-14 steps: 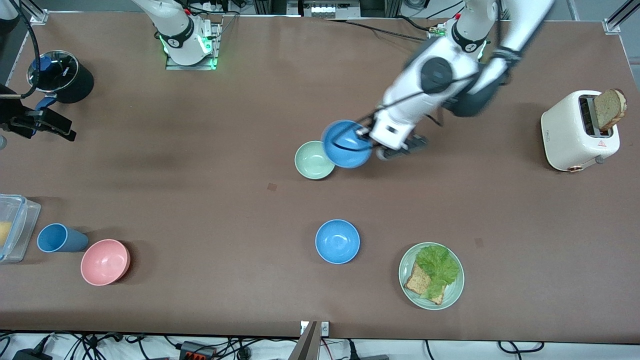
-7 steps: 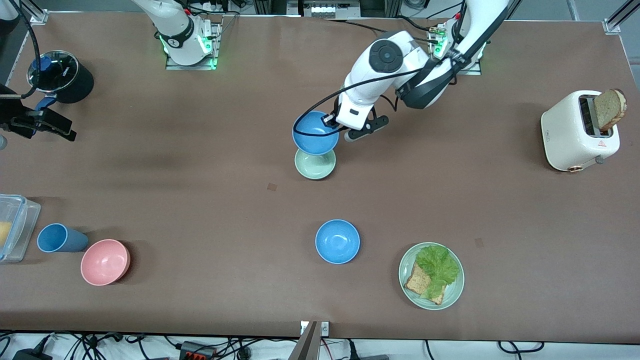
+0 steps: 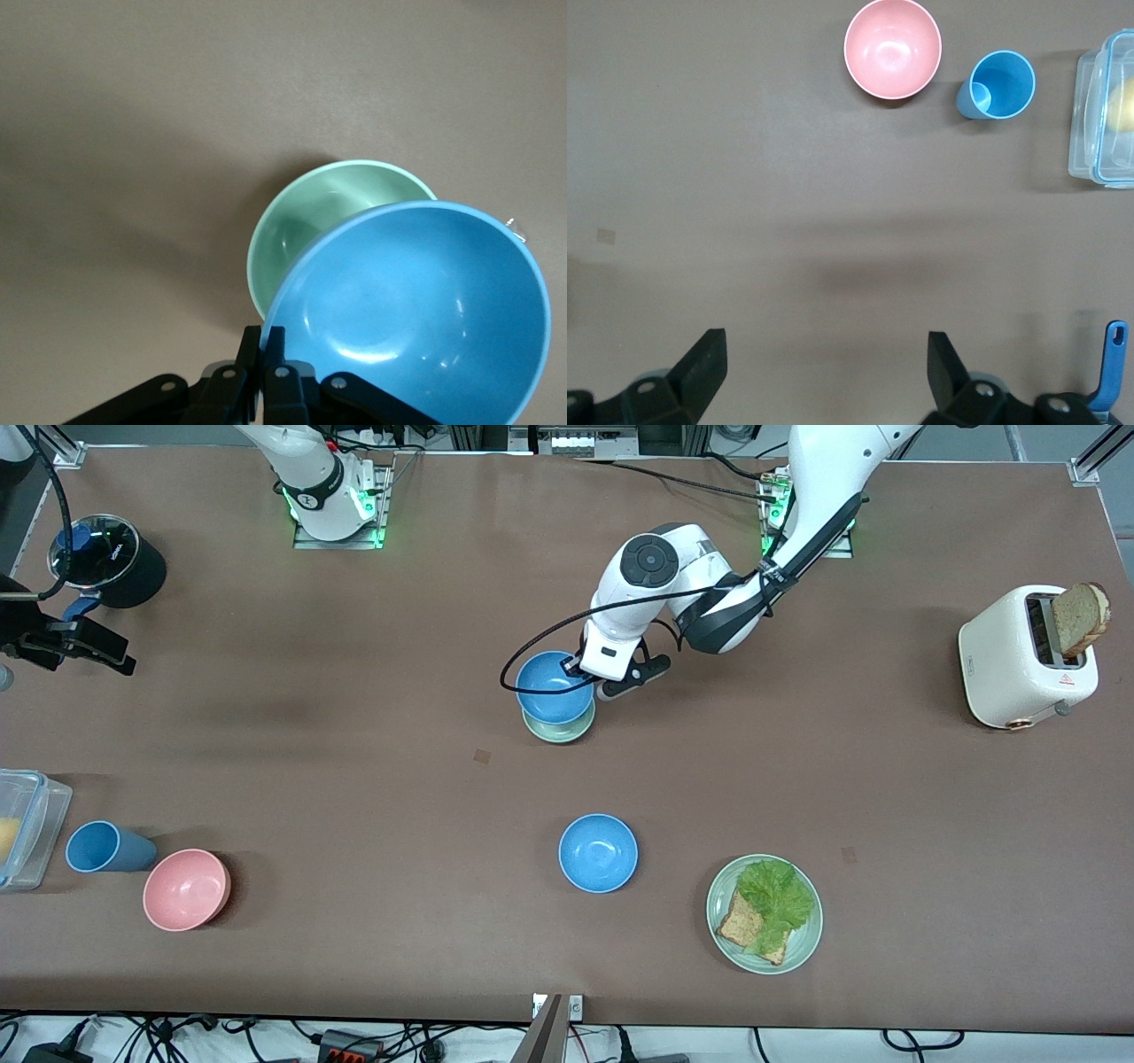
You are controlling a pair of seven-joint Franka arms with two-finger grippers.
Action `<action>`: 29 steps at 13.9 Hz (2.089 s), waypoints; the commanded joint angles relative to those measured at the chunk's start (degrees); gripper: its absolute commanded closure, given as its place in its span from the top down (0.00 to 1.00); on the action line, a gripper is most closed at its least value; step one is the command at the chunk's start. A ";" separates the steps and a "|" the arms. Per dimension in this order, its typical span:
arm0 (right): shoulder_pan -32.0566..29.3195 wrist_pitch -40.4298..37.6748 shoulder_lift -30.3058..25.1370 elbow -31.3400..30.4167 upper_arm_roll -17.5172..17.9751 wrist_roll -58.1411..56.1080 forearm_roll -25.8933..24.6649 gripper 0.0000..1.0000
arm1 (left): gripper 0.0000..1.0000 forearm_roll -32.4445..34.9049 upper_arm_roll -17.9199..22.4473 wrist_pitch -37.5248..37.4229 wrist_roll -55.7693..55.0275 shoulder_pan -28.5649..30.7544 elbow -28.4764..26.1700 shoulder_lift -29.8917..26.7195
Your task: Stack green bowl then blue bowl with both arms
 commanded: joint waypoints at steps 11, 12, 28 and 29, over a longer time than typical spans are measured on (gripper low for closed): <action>0.34 0.36 -0.82 -1.02 -0.06 -0.79 -0.21 1.00 | 0.01 9.39 1.82 -1.03 -0.38 -1.53 4.32 4.70; 0.34 0.27 -0.82 -1.11 -0.06 -0.79 -0.21 1.00 | 0.06 10.11 1.82 -1.12 -0.38 -1.53 4.32 4.70; 0.43 -0.43 -0.90 -1.11 0.12 -1.05 -0.21 1.00 | 0.30 9.94 -15.49 -21.40 23.40 22.81 11.60 3.21; 0.43 -0.43 -0.90 -1.11 0.12 -2.27 -0.21 1.00 | 0.29 9.94 -15.49 -24.03 27.10 22.90 13.27 3.21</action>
